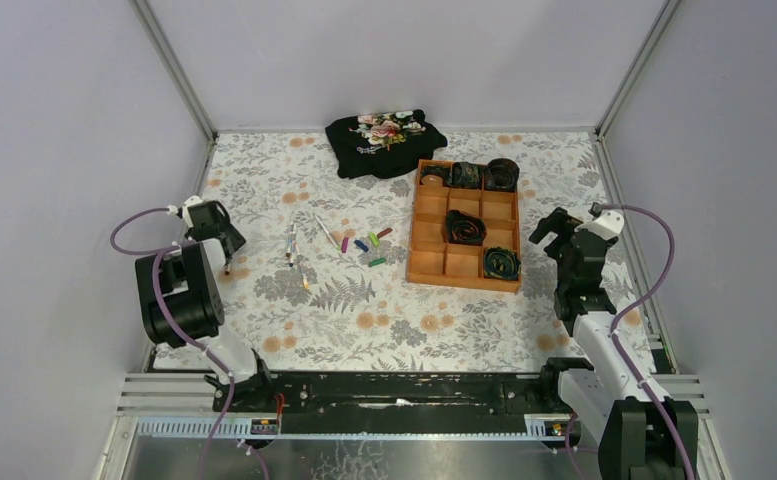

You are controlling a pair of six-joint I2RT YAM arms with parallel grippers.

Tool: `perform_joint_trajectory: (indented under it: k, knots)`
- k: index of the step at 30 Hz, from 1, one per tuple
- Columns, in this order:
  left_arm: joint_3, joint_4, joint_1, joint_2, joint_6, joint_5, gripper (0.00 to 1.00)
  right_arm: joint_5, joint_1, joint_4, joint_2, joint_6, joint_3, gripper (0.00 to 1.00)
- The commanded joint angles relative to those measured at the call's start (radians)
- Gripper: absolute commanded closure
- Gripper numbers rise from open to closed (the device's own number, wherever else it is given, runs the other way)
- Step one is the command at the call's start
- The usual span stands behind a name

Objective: Insert the pens into the pen caps

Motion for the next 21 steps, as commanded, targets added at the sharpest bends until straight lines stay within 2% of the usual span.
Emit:
perform_joint_trajectory:
  k: [1, 7, 13, 16, 21]
  knots:
    - [0.049, -0.022, 0.021, 0.045, 0.025, 0.049, 0.51, -0.016, 0.005, 0.017, 0.018, -0.008, 0.031, 0.02]
    - [0.064, -0.045, 0.030, 0.070, 0.029, 0.068, 0.73, -0.013, 0.005, 0.015, 0.037, 0.002, 0.033, 0.02]
    - [0.049, -0.045, 0.029, 0.053, 0.031, 0.083, 1.00, -0.023, 0.005, -0.005, 0.035, 0.008, 0.038, 0.02]
    - [0.021, -0.025, 0.007, 0.020, 0.015, 0.121, 1.00, -0.071, 0.004, -0.013, 0.038, 0.011, 0.048, 0.02]
    - [0.011, -0.025, -0.146, -0.060, 0.027, 0.090, 1.00, -0.233, 0.005, -0.082, 0.075, -0.001, 0.115, 0.03]
